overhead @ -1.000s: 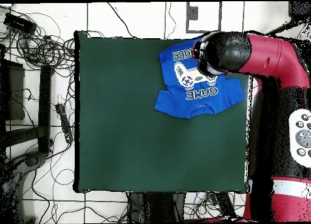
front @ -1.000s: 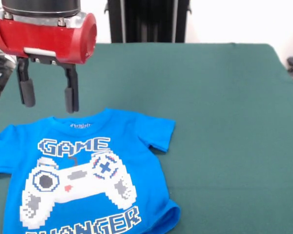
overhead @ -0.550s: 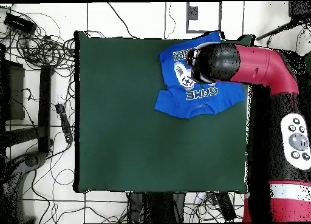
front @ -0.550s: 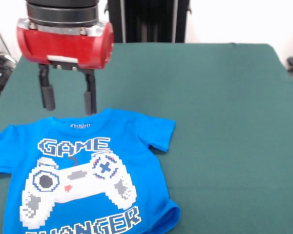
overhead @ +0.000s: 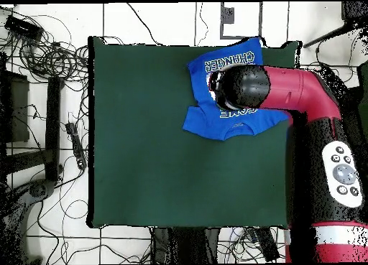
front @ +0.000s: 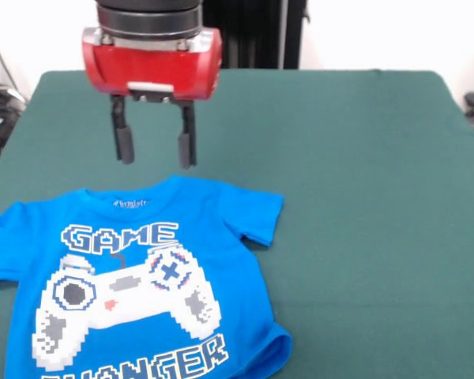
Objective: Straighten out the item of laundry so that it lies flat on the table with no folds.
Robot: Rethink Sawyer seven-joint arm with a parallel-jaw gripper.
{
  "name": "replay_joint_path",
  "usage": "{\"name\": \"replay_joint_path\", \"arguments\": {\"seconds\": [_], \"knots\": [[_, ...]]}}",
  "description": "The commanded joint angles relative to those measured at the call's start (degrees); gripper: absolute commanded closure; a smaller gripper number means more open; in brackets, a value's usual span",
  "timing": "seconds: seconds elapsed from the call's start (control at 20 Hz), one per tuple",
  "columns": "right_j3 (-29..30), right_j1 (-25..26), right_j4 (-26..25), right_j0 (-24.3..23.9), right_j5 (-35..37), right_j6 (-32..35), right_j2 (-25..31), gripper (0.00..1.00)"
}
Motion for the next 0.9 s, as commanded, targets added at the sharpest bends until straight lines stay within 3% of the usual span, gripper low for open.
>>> {"name": "replay_joint_path", "arguments": {"seconds": [0.05,0.35,0.9], "knots": [[12.81,-1.36,2.17,3.23,-3.52,3.37,2.38,0.00],[12.42,-3.51,2.18,4.45,-2.56,3.93,1.39,0.00],[12.93,-1.40,3.15,5.74,-4.78,7.38,0.20,0.00]]}}
